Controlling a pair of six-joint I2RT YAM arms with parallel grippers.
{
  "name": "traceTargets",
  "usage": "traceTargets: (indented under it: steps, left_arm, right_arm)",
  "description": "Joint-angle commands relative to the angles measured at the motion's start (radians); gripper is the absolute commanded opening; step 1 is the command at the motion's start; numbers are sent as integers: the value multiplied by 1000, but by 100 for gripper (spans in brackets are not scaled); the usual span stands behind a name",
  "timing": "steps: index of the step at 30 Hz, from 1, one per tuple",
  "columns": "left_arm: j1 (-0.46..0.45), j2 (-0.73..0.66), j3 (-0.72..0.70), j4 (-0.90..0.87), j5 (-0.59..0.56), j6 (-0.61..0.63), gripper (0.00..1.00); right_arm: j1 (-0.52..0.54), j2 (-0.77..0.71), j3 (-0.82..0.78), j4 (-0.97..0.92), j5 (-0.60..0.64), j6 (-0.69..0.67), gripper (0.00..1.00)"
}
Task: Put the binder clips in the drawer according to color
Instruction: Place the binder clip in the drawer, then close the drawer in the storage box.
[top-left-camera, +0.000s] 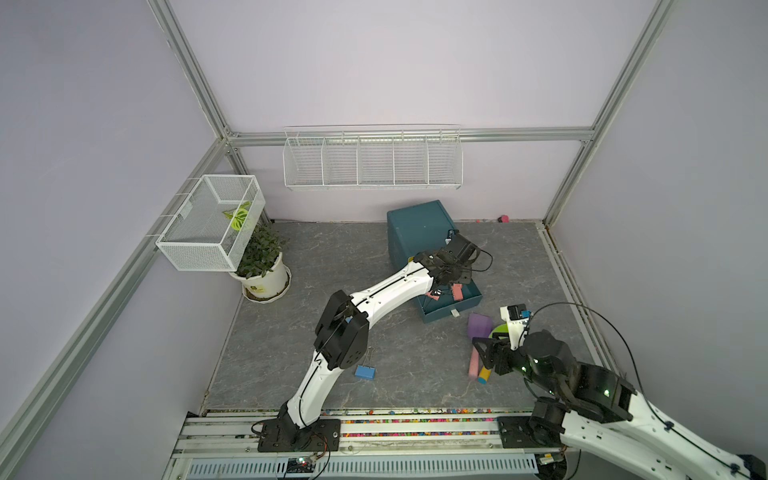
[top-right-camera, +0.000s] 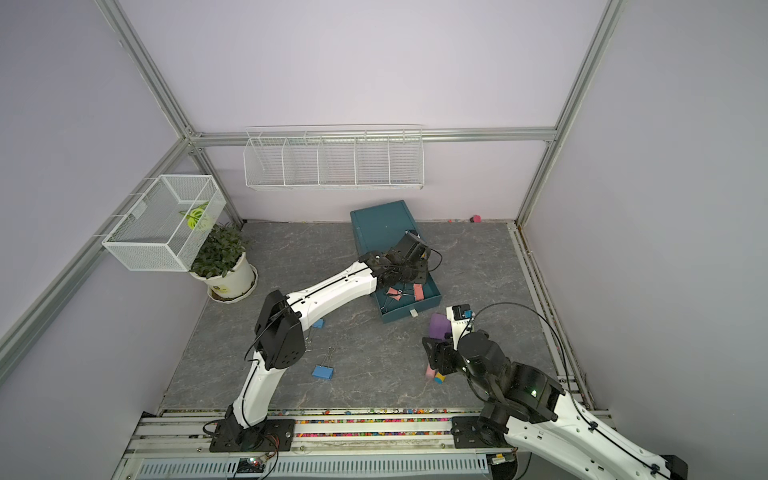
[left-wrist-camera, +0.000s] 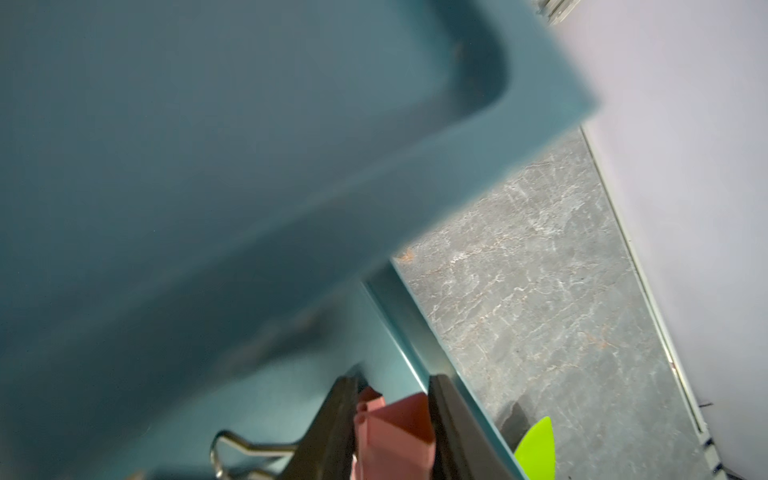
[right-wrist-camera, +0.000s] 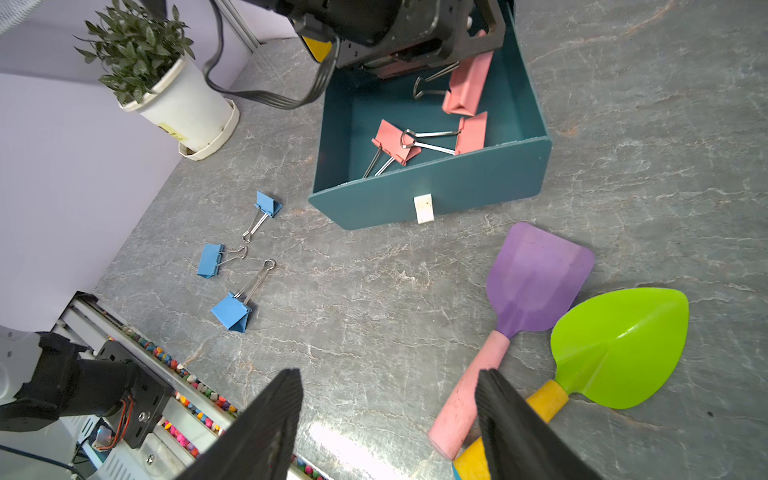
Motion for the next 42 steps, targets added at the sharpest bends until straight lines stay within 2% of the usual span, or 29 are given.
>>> traceTargets:
  steps: [1, 6, 9, 14, 17, 21, 25, 31, 36, 42]
  left_arm:
    - [-5, 25, 36, -22, -15, 20, 38]
    - [-4, 20, 48, -31, -21, 17, 48]
    - [-6, -11, 48, -29, -15, 10, 54]
    - [-19, -102, 34, -27, -21, -6, 56]
    - [-23, -193, -29, 0, -22, -26, 56]
    - [-23, -333, -158, 37, -48, -42, 56]
    - [-23, -473, -294, 24, -142, -86, 55]
    - [-5, -698, -582, 54, -230, -147, 54]
    - [59, -898, -833, 73, -221, -208, 53]
    - [173, -1088, -1079, 79, -160, -253, 53]
  right_arm:
    - [0, 51, -8, 26, -3, 28, 72]
    - [-36, 93, -6, 47, -33, 33, 72]
    - [-92, 112, -7, 53, -72, 34, 72]
    - [-238, 168, -14, 105, -195, 33, 69]
    - [-308, 232, -12, 161, -268, 35, 68]
    - [-363, 313, -20, 269, -333, 46, 64]
    - [-417, 402, -29, 368, -403, 104, 56]
    - [-429, 481, -85, 536, -446, 231, 46]
    - [-430, 513, -154, 692, -461, 342, 42]
    - [-436, 561, -164, 747, -460, 376, 40]
